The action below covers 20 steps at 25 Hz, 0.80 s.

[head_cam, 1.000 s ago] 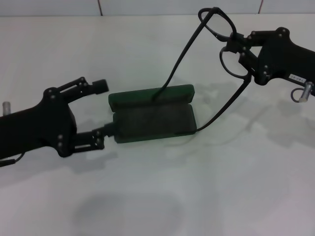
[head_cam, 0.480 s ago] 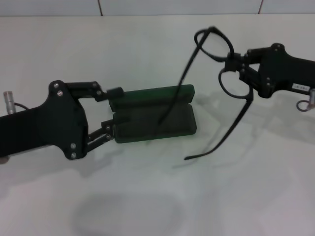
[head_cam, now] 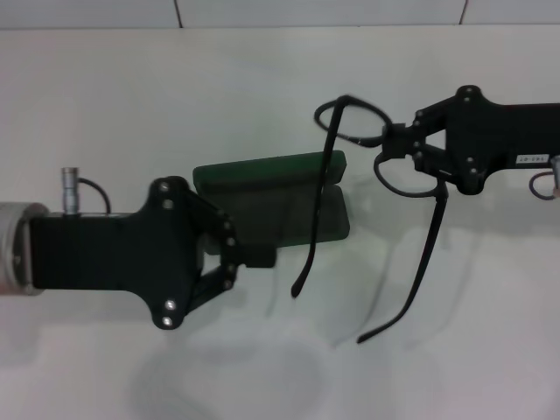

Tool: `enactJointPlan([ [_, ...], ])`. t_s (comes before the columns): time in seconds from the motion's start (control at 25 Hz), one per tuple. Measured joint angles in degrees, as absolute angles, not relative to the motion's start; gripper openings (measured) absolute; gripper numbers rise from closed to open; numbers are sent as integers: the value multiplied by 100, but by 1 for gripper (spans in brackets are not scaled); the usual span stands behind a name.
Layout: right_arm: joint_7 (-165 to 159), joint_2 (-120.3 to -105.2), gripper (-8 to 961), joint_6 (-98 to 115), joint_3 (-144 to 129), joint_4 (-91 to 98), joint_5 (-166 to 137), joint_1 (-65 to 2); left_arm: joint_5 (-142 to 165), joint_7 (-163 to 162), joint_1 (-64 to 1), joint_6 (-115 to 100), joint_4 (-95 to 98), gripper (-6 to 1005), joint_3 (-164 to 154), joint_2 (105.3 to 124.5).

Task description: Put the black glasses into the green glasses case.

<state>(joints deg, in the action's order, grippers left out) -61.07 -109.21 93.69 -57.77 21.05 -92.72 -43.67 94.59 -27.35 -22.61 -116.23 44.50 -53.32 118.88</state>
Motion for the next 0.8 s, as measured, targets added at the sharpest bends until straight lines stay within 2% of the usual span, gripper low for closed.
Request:
enactJointPlan([
  [0.08,-6118,-10916,61,9424,-5779,2187,-9459,-4493,9459,-2709,-2347,-11624,4486,68,-5452,11877],
  [0.32,-5986,-10922,61,9464,-5736,2310,-9687,-4656,9456,-2680,-2614,-11627,4506,-2,-5741,11850],
  [0.8,-5842,-10951,60,9775,-5662,2260,-9206,-4538,9358,-2698,-2631,-11628,4705,0,-5890,11899],
])
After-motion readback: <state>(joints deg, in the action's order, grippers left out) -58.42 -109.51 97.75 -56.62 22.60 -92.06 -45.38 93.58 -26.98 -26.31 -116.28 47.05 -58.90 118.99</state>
